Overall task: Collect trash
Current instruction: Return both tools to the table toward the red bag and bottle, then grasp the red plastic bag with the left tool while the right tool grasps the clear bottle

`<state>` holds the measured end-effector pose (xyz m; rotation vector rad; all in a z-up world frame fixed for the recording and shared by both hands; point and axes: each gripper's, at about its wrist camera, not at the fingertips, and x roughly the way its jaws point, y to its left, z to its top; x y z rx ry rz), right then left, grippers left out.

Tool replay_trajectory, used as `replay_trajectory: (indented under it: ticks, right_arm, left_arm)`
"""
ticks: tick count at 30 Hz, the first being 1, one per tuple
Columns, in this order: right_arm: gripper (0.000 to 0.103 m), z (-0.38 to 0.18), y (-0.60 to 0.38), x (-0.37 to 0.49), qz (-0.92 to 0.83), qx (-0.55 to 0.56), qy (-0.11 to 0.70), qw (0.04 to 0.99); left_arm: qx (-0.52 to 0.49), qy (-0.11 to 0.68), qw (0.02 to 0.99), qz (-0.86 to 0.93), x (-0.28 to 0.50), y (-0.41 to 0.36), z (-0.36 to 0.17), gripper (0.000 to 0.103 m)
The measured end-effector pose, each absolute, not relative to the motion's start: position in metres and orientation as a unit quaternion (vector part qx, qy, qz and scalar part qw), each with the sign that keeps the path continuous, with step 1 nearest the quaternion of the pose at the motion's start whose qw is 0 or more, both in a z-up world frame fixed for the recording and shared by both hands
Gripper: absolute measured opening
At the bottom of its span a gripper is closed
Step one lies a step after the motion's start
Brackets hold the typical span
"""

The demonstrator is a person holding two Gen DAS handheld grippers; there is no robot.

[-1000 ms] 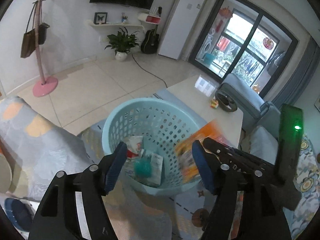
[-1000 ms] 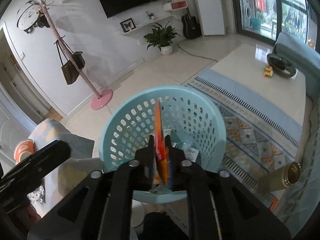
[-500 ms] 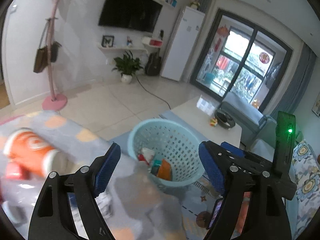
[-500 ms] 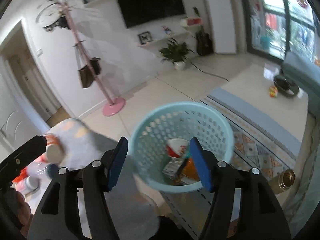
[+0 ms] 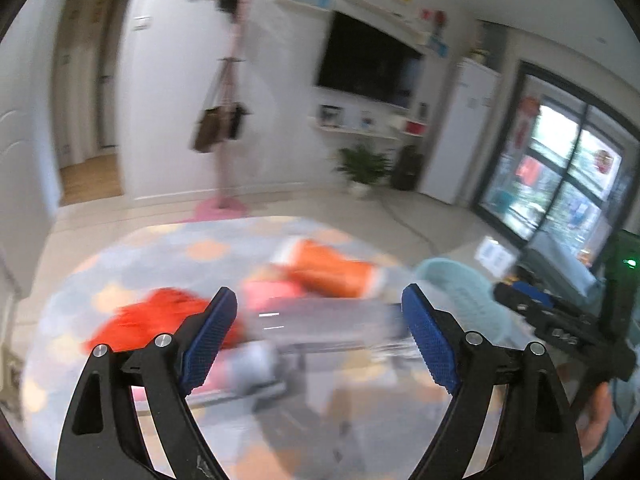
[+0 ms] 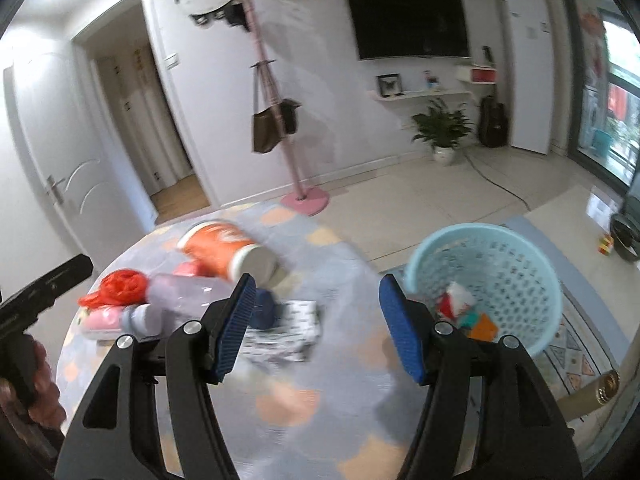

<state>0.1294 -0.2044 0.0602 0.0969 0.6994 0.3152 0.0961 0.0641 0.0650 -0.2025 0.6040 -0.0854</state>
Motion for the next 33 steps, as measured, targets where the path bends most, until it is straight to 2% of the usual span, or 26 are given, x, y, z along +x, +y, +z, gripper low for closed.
replay_trajectory:
  ticks: [7,16,19,21,23,27,33]
  right_arm:
    - [0.067,0.035,-0.153,0.148,0.195,0.02,0.383,0.903]
    - [0.069,0.011,-0.124,0.189,0.237,0.009,0.421,0.876]
    - [0.07,0.007,-0.112,0.191,0.263,-0.005,0.431,0.863]
    - [0.071,0.006,-0.104,0.186,0.277,-0.025,0.434,0.857]
    - [0.071,0.008,-0.099,0.179,0.296,-0.035,0.438,0.848]
    - [0.07,0.014,-0.091,0.15,0.328,-0.066,0.439,0.834]
    - [0.07,0.023,-0.074,0.101,0.396,-0.088,0.433,0.805]
  left_arm:
    - [-0.121,0.345,0.93,0.029,0.114,0.129,0.047,0.087]
    - [-0.121,0.402,0.906,0.058,0.144,0.142,0.011,0.086]
    - [-0.119,0.412,0.902,0.056,0.144,0.143,0.006,0.075]
    - [-0.122,0.425,0.896,0.043,0.145,0.144,0.002,0.057]
    - [-0.123,0.431,0.893,0.04,0.143,0.144,-0.002,0.049]
    - [-0.123,0.427,0.895,0.036,0.134,0.145,-0.003,0.038]
    - [-0.145,0.404,0.903,0.028,0.12,0.153,0.005,0.032]
